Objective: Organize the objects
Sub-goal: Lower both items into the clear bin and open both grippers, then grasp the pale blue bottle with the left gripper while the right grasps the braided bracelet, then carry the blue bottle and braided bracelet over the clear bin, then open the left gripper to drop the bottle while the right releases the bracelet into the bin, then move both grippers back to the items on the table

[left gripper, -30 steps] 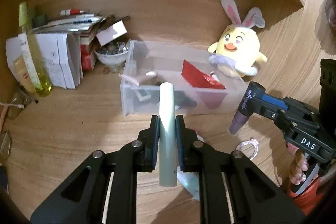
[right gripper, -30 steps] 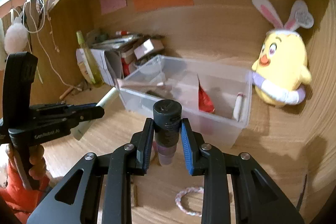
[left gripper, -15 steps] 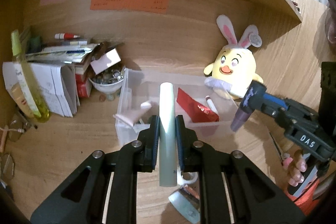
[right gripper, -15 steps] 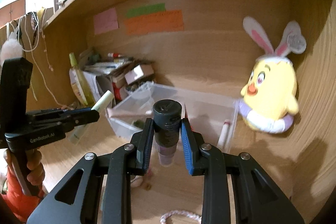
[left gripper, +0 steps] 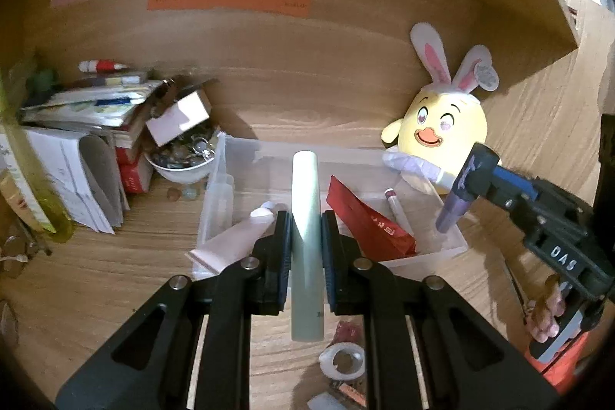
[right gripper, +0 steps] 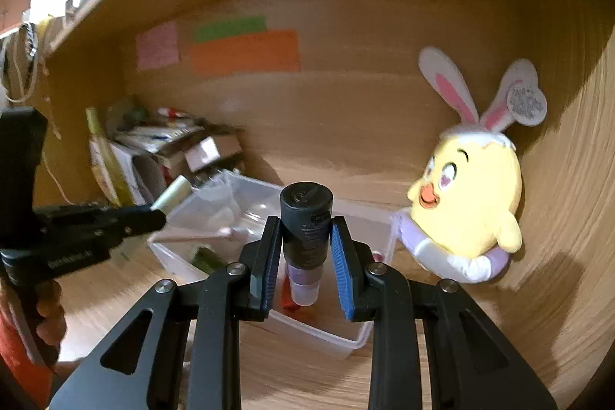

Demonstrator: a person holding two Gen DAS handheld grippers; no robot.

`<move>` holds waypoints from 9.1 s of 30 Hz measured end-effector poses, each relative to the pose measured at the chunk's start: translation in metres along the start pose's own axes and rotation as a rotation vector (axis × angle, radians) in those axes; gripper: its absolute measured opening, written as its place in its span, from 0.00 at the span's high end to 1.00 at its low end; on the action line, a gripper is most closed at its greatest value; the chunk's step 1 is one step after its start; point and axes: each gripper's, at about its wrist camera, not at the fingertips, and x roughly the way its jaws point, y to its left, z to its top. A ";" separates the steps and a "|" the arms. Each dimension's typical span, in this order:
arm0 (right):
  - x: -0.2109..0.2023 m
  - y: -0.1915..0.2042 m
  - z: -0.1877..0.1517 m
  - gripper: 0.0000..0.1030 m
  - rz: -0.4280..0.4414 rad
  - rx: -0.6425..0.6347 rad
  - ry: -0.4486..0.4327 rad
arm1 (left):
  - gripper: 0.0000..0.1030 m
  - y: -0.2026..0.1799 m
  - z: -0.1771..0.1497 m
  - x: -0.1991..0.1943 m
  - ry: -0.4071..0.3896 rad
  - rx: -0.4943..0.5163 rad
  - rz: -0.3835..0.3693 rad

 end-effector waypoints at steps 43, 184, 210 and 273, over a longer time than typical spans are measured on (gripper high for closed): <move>0.079 0.011 -0.030 0.70 -0.091 -0.135 0.232 | 0.85 -0.012 0.002 0.054 0.141 0.027 -0.008; -0.032 0.017 -0.040 0.88 0.027 0.048 0.032 | 0.77 0.003 -0.047 -0.055 -0.038 -0.022 0.035; 0.017 -0.011 0.000 0.88 -0.070 0.036 0.047 | 0.77 0.015 0.001 0.012 0.055 -0.004 0.012; 0.011 0.002 -0.025 0.17 -0.051 0.018 0.136 | 0.09 -0.027 -0.023 -0.016 0.045 0.116 0.063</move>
